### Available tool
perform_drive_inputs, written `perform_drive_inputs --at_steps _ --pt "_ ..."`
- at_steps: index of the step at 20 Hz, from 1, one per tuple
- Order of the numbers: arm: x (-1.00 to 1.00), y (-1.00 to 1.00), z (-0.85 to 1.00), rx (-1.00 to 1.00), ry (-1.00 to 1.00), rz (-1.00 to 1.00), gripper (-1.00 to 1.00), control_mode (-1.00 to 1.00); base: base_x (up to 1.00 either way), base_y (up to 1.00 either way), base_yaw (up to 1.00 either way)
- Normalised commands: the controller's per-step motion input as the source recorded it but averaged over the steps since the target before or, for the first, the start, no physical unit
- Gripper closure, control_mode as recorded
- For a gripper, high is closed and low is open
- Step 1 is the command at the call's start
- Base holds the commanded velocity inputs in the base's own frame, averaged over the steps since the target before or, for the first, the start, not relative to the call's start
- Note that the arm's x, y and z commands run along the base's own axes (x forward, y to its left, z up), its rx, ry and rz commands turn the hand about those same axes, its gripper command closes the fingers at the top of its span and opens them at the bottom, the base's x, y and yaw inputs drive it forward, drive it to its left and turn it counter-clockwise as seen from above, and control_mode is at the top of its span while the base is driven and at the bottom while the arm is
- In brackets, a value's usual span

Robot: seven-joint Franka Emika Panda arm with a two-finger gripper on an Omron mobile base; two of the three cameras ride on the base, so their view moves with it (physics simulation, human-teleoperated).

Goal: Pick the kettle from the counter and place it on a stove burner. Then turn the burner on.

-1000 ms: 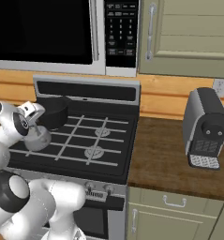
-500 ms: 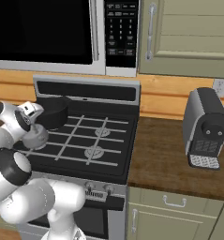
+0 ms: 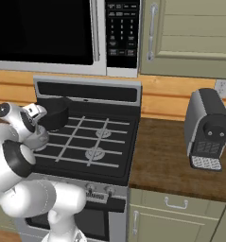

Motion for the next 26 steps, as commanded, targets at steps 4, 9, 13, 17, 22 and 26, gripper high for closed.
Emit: perform_drive_inputs --at_steps 4,9,13,17,22,26 --pt "0.0 0.0 -0.1 0.0 0.0 0.0 1.0 -1.0 0.0 0.0 0.0" --pt "0.0 0.0 0.0 0.0 0.0 0.0 -1.0 -1.0 0.0 0.0 0.0" --pt "-0.05 0.0 0.0 0.0 0.0 0.0 -1.0 -1.0 0.0 0.0 0.0" --pt "-0.11 0.0 0.02 0.0 0.0 0.0 -1.0 -1.0 0.0 0.0 0.0" --pt "-0.31 0.0 0.2 0.0 -0.06 0.0 -1.0 -1.0 0.0 0.0 0.0" --pt "-0.31 0.01 0.41 0.0 -0.1 0.0 -1.0 -1.0 0.0 0.0 0.0"
